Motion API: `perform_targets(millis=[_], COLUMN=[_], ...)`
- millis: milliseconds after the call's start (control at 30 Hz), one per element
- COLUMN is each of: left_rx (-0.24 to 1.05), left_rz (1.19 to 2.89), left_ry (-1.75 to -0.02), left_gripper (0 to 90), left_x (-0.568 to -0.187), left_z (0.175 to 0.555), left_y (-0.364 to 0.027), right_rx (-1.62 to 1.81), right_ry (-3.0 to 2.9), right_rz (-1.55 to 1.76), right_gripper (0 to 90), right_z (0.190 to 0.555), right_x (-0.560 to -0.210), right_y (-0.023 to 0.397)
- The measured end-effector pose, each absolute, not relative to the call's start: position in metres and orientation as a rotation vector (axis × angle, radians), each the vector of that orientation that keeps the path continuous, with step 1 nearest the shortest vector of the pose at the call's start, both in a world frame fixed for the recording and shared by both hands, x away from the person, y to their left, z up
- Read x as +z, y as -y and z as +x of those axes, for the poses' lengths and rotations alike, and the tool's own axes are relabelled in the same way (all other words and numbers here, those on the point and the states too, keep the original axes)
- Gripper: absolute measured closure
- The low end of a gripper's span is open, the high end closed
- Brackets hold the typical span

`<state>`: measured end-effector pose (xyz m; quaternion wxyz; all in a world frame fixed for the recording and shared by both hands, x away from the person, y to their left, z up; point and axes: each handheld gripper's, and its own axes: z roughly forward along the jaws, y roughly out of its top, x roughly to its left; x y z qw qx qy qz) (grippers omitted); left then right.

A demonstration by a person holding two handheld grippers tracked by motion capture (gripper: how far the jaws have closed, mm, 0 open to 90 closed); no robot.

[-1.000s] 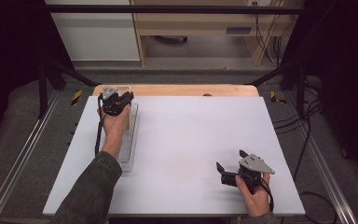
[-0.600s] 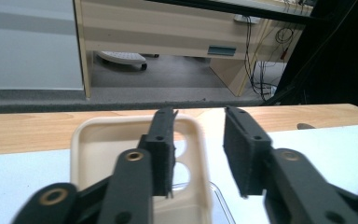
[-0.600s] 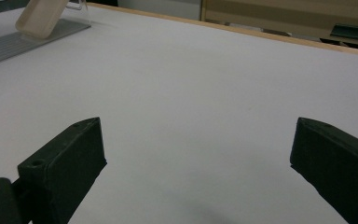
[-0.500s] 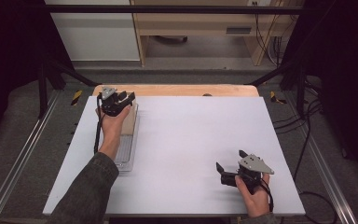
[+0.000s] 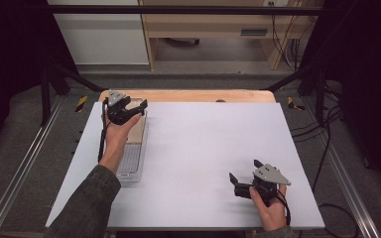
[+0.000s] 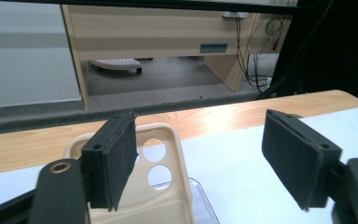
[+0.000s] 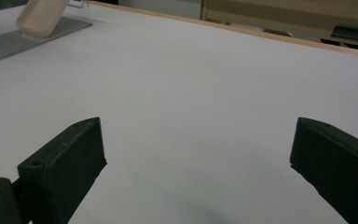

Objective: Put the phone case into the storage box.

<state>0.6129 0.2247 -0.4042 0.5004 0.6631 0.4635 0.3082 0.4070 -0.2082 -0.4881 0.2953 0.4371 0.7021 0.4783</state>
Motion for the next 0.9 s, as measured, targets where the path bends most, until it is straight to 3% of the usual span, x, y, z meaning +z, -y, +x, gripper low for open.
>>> perform_targets(millis=[500, 900], left_rx=[0.751, 0.929], left_rz=[1.663, 1.78], left_ry=[-1.067, -0.923], left_gripper=[16.9, 15.1], left_x=[-0.398, -0.389], left_z=[0.604, 0.59], left_y=[-0.217, -0.204], right_rx=[1.268, 1.267], right_ry=[-1.868, -1.87], right_rz=[1.157, 1.153], right_gripper=[3.0, 3.0], right_z=[0.406, 0.406], right_x=[-0.488, -0.487], right_y=[0.208, 0.207])
